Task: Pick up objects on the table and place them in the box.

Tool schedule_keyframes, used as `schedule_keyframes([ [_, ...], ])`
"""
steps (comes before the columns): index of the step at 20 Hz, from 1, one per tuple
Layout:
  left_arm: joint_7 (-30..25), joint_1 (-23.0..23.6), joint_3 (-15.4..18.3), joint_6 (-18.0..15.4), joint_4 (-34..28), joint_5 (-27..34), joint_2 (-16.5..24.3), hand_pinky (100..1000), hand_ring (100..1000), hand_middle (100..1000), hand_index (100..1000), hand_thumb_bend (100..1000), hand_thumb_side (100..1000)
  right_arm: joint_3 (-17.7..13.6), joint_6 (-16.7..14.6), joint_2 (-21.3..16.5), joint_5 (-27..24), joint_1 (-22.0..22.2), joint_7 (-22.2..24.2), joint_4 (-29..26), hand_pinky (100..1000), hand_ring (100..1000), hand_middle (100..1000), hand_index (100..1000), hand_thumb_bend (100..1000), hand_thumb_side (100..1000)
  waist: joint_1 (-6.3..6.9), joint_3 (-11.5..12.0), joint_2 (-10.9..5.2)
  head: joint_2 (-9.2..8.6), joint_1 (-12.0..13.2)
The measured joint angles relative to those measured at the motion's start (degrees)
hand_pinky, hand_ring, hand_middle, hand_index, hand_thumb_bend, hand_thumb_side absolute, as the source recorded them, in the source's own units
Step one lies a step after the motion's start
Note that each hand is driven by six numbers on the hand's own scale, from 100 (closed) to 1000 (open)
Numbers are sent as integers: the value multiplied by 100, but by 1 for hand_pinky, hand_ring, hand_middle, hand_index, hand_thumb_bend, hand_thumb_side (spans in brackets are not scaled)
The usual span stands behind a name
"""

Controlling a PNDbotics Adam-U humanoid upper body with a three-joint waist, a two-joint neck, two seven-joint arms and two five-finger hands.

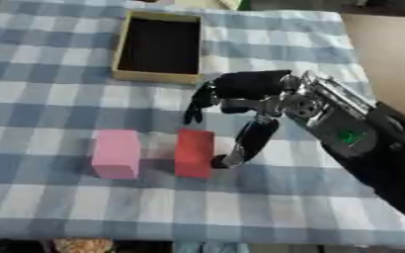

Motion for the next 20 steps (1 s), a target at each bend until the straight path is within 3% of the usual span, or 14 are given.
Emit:
schedule_keyframes([
  [7,-37,-44,-2,12,0,2,0,641,535,563,788,100,937,-94,142,41,131,184,-118,-123,815,833,649,824,605,412,-19,2,36,0,-9],
  [8,-39,-46,-2,12,0,2,0,641,535,563,788,100,937,-132,171,63,195,265,-145,-146,817,834,656,830,679,427,-19,2,38,0,-8],
  [11,-41,-61,-2,13,0,2,0,641,535,563,789,100,936,-270,248,128,480,520,-222,-211,816,836,666,841,740,421,-29,-3,39,0,-3],
  [14,-44,-83,-2,12,0,3,0,641,535,563,789,100,936,-360,276,210,797,642,-247,-226,814,831,667,844,759,420,-33,-2,39,0,7],
  [20,-68,-90,-2,-2,0,3,0,641,533,564,789,100,938,-390,317,399,1168,693,-302,-221,813,821,646,836,697,448,-50,37,80,0,13],
])
